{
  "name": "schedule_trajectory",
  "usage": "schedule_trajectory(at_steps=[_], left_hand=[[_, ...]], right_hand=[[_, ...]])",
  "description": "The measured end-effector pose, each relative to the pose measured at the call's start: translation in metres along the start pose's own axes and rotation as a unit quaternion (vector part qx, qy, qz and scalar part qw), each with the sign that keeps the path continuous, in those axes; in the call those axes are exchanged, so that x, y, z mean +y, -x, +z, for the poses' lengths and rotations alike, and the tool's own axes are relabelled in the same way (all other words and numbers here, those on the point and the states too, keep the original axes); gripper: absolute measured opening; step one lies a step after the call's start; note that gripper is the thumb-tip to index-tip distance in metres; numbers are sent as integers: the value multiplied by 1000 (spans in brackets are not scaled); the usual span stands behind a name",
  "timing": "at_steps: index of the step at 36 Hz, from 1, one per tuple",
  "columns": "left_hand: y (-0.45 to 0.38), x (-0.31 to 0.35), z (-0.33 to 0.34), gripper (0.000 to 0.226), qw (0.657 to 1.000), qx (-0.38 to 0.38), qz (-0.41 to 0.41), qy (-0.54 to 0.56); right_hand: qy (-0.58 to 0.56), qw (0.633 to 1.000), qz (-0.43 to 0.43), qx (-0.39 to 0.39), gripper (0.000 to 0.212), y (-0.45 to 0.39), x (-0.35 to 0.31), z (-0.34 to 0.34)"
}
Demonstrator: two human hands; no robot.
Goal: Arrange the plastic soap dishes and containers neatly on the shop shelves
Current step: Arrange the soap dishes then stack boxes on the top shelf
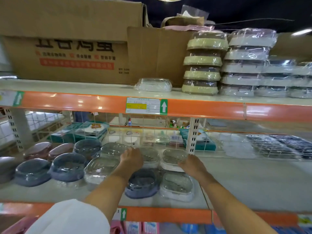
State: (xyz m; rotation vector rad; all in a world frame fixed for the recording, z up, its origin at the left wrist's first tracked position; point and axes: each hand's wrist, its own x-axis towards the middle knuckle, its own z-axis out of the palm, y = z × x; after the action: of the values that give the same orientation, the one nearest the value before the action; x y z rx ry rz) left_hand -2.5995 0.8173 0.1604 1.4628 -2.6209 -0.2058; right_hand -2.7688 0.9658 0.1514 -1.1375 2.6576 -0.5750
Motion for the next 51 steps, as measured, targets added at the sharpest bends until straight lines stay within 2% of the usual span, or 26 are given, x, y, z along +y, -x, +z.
schedule_trajectory(at_steps=[6, 9, 16, 19, 23, 33, 41, 51], left_hand=[[34, 4, -8, 39, 990, -60, 115, -53], [60, 12, -16, 34, 987, -65, 127, -73], [121, 26, -50, 35, 979, -131, 120, -99], [144, 29, -76, 39, 976, -107, 141, -127], [174, 33, -120, 30, 973, -67, 185, -124], [200, 55, -225, 29, 972, 43, 216, -83], [180, 61, -279, 28, 973, 141, 181, -36], [118, 75, -291, 28, 976, 143, 162, 23]], right_hand=[[25, 991, -99, -81, 43, 54, -2, -24], [64, 987, -99, -105, 44, 83, -4, -39], [134, 975, -151, -91, 42, 139, -9, -72], [153, 966, -189, -93, 43, 160, -13, -92], [166, 956, -231, -78, 41, 182, -26, -122], [166, 933, -316, 33, 31, 213, -65, -207], [126, 937, -298, 133, 41, 191, -71, -255], [82, 957, -226, 165, 38, 143, -55, -283]])
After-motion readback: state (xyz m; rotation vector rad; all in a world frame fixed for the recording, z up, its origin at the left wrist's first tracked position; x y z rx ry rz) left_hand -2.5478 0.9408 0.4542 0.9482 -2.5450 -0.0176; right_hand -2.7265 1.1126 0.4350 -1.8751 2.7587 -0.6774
